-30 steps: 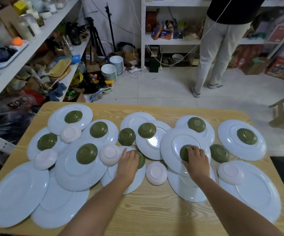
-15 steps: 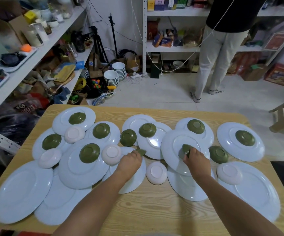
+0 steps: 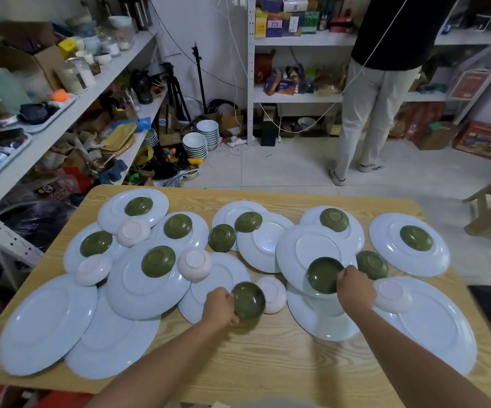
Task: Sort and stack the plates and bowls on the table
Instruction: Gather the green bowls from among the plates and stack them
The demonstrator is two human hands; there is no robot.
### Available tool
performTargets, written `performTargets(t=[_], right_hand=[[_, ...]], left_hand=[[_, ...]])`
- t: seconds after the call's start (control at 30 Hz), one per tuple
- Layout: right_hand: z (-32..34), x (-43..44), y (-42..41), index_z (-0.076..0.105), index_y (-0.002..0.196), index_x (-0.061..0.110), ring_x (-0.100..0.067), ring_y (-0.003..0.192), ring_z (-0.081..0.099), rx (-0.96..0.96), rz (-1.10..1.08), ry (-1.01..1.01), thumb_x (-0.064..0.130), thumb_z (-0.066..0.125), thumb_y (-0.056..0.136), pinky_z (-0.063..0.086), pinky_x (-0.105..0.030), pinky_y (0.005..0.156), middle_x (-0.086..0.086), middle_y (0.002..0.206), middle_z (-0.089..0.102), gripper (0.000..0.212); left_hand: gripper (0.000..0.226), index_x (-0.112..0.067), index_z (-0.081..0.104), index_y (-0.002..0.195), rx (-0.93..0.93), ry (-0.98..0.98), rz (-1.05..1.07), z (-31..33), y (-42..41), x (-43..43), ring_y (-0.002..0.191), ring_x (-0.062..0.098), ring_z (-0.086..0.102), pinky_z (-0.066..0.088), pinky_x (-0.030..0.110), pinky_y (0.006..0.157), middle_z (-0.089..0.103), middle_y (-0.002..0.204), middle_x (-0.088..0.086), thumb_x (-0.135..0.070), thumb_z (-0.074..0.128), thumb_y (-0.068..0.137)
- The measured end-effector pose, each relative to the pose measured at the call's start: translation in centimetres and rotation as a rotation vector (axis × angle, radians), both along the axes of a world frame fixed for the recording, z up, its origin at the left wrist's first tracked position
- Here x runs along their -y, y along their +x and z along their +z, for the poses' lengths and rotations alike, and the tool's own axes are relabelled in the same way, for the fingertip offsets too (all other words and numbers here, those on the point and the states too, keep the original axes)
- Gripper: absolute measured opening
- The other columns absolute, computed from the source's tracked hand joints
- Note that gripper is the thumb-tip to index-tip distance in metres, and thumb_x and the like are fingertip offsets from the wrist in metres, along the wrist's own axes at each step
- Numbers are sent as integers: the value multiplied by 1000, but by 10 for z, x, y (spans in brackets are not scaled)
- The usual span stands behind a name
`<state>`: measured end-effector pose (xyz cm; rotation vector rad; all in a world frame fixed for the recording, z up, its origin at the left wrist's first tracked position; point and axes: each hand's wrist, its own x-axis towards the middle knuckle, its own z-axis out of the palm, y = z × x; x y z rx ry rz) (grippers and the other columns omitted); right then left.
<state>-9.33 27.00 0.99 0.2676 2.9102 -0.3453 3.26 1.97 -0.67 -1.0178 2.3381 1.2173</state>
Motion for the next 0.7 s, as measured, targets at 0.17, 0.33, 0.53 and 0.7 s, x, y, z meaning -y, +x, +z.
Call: performTargets(t=[0.17, 0.33, 0.53, 0.7], right_hand=[[-18, 7, 37, 49, 79, 8, -25, 72, 53, 13, 71, -223, 20, 34, 99, 40, -32, 66, -10, 76, 60, 28], [-38, 17, 72, 50, 78, 13, -19, 72, 55, 133, 165, -261, 25, 36, 100, 45, -31, 67, -4, 77, 59, 29], [-45, 27, 92, 63, 100, 10, -23, 90, 64, 289, 249, -297, 29, 44, 99, 50, -32, 79, -7, 96, 70, 27], [-46, 37, 96, 55, 112, 19, -22, 93, 65, 324, 294, -266, 40, 46, 96, 48, -28, 74, -4, 101, 69, 27]], left_hand=[[27, -6, 48, 78, 50, 179, -15, -16, 23, -26, 46, 20, 61, 55, 32, 59, 61, 55, 12, -15, 38, 101], [18, -2, 53, 94, 84, 260, -19, -17, 28, -42, 50, 18, 63, 58, 30, 55, 62, 62, 12, -13, 40, 101], [26, -7, 54, 85, 88, 239, -104, -24, 34, -47, 54, 19, 63, 59, 37, 67, 65, 68, 11, -19, 40, 102], [32, -9, 55, 78, 82, 74, -249, -24, 35, -41, 64, 24, 58, 56, 38, 73, 63, 74, 13, -20, 35, 100]])
